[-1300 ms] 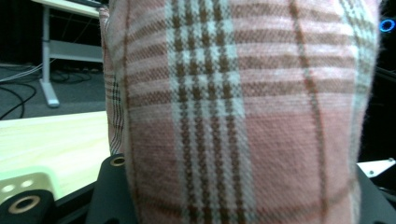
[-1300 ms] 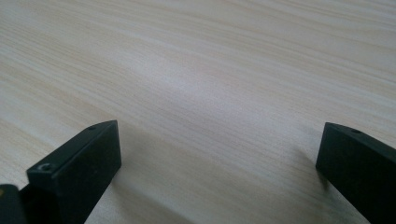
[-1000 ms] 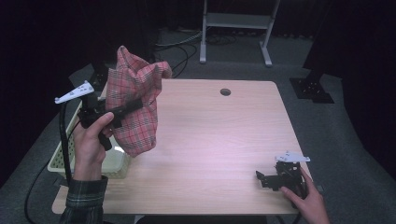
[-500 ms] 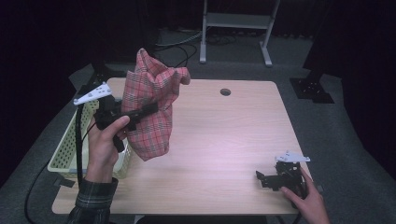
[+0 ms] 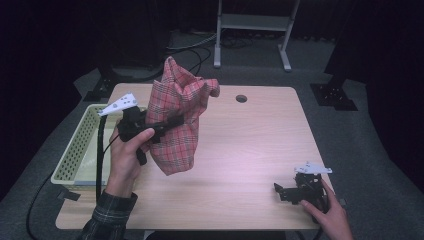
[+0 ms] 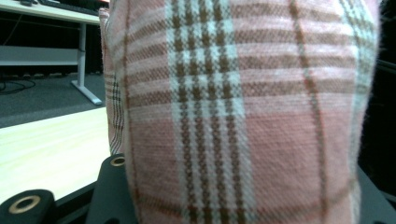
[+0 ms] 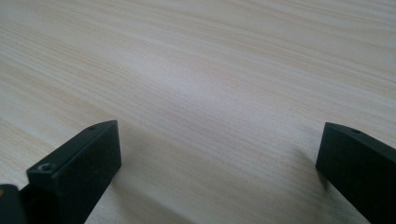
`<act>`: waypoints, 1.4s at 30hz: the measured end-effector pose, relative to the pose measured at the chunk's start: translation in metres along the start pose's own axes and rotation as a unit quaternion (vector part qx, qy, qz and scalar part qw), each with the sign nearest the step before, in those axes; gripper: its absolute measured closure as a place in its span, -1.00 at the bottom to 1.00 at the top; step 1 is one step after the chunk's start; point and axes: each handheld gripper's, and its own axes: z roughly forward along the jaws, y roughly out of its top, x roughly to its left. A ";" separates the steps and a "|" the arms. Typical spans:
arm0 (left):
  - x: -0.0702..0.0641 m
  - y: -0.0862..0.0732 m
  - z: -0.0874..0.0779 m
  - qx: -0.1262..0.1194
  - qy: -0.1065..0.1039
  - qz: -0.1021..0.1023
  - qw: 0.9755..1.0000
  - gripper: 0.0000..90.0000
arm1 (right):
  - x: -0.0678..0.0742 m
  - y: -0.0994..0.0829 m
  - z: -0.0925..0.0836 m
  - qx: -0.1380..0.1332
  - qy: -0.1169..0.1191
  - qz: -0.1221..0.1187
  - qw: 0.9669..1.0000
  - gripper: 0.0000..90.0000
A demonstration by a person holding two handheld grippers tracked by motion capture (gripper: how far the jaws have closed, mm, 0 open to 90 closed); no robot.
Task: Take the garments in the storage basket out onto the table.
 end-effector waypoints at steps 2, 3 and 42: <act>-0.001 -0.002 0.003 0.001 -0.002 0.000 1.000 0.04 | 0.000 0.000 0.000 0.000 0.000 0.000 1.000 -1.00; -0.001 -0.003 0.005 0.002 -0.002 0.000 1.000 0.04 | 0.000 0.000 0.000 0.000 0.000 0.000 1.000 -1.00; 0.003 -0.055 0.077 0.053 0.018 0.019 0.998 0.04 | 0.000 0.000 0.000 -0.001 0.000 0.000 1.000 -1.00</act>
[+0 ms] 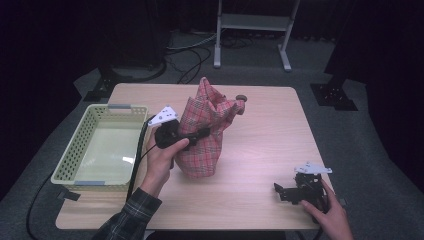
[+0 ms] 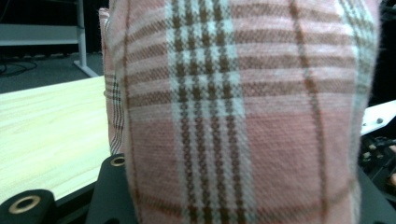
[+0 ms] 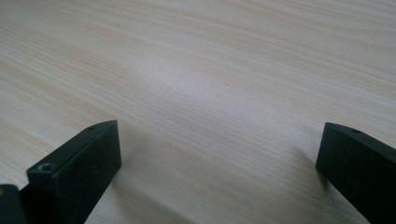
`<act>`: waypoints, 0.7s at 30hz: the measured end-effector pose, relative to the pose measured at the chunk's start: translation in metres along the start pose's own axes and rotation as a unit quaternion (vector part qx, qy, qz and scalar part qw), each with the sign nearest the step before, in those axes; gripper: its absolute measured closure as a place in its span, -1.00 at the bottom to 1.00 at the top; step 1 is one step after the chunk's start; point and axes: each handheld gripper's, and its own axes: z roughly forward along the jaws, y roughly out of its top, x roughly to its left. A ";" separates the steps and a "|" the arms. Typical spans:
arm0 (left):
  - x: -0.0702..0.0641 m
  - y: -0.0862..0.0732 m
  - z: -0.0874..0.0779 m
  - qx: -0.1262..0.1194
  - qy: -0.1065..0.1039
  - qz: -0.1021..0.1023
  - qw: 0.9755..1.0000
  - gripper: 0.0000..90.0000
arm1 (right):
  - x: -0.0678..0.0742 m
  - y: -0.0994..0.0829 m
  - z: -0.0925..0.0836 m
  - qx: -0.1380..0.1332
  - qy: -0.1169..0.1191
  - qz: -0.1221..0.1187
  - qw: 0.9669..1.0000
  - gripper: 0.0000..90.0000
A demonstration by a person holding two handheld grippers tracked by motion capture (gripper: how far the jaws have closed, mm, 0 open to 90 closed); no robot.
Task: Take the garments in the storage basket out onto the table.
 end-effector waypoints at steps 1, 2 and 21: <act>0.000 -0.001 0.002 0.004 0.002 0.002 1.000 0.04 | 0.000 0.000 0.000 0.000 0.000 0.000 1.000 -1.00; -0.001 -0.003 0.005 0.008 0.004 0.005 1.000 0.04 | 0.000 0.000 0.000 0.000 0.000 0.000 1.000 -1.00; -0.003 -0.032 0.047 0.095 0.014 0.014 0.995 0.03 | 0.000 0.000 0.000 0.001 0.000 0.001 1.000 -1.00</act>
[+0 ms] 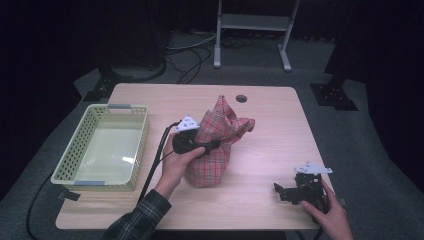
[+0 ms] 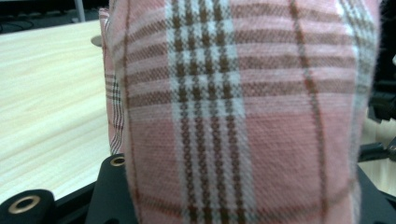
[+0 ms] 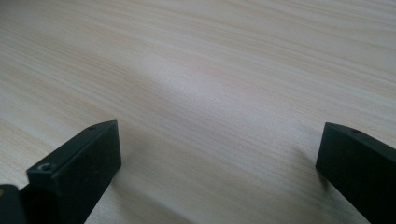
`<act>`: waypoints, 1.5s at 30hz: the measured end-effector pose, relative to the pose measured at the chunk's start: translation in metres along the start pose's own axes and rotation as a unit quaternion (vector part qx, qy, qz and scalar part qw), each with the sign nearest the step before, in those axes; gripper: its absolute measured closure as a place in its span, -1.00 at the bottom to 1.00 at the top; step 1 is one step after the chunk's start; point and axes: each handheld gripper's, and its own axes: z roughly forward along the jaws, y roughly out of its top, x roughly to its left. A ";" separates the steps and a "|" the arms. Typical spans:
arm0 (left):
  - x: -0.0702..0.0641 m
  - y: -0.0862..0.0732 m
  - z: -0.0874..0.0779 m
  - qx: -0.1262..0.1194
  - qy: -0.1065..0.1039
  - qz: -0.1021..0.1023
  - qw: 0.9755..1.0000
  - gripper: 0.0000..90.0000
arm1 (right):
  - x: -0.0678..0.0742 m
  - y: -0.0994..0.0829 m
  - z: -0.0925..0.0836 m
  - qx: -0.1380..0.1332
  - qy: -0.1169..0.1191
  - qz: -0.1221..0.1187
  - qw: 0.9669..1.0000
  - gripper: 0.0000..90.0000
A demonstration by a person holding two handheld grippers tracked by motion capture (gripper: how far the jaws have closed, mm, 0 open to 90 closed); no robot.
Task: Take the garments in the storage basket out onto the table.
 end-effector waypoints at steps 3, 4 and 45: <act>0.000 -0.002 0.007 0.016 0.001 0.002 1.000 0.03 | 0.000 0.000 0.000 0.000 0.000 0.000 1.000 -1.00; 0.000 -0.003 0.008 0.019 0.003 0.003 1.000 0.03 | 0.000 0.000 0.000 0.000 0.000 0.000 1.000 -1.00; -0.006 0.001 0.056 0.176 0.031 0.012 0.984 -0.24 | 0.000 0.000 0.000 0.000 -0.001 -0.001 1.000 -1.00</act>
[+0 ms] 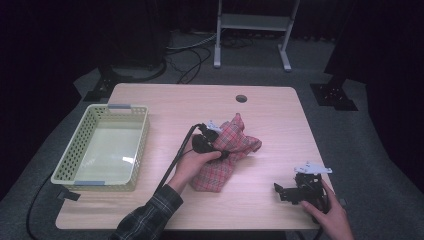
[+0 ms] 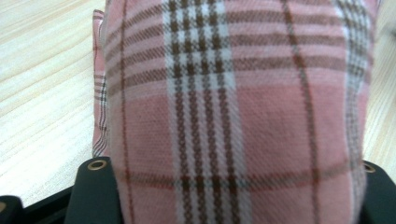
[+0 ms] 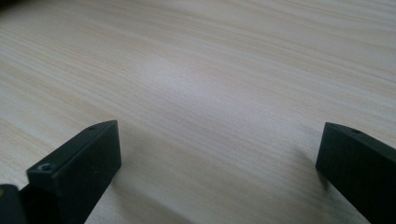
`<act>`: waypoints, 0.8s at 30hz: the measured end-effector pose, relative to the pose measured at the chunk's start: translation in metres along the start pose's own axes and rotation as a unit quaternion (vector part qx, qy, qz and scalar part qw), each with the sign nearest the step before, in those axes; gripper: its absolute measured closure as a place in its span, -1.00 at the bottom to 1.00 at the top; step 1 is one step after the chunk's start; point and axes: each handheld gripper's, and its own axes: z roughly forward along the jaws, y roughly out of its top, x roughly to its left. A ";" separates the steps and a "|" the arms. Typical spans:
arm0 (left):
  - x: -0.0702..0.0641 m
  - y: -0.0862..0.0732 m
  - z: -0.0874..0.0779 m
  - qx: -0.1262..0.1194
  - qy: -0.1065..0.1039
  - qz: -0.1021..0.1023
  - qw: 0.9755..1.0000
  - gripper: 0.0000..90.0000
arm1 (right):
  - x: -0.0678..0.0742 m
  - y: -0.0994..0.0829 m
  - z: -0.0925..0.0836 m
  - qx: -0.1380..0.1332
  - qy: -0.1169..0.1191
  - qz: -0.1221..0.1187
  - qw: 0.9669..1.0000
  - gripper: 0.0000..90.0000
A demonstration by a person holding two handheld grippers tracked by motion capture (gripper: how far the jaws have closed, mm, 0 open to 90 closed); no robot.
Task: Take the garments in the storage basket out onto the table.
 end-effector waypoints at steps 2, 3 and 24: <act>0.001 0.000 0.001 0.001 -0.002 -0.002 1.000 -0.29 | 0.000 0.000 0.000 0.000 0.000 0.000 1.000 -1.00; 0.001 0.000 0.001 0.002 -0.004 -0.003 1.000 -0.33 | 0.000 0.000 0.000 0.000 0.000 0.000 1.000 -1.00; 0.003 0.000 0.003 0.003 -0.016 -0.018 1.000 -0.74 | 0.000 0.000 0.000 0.000 0.000 0.000 1.000 -1.00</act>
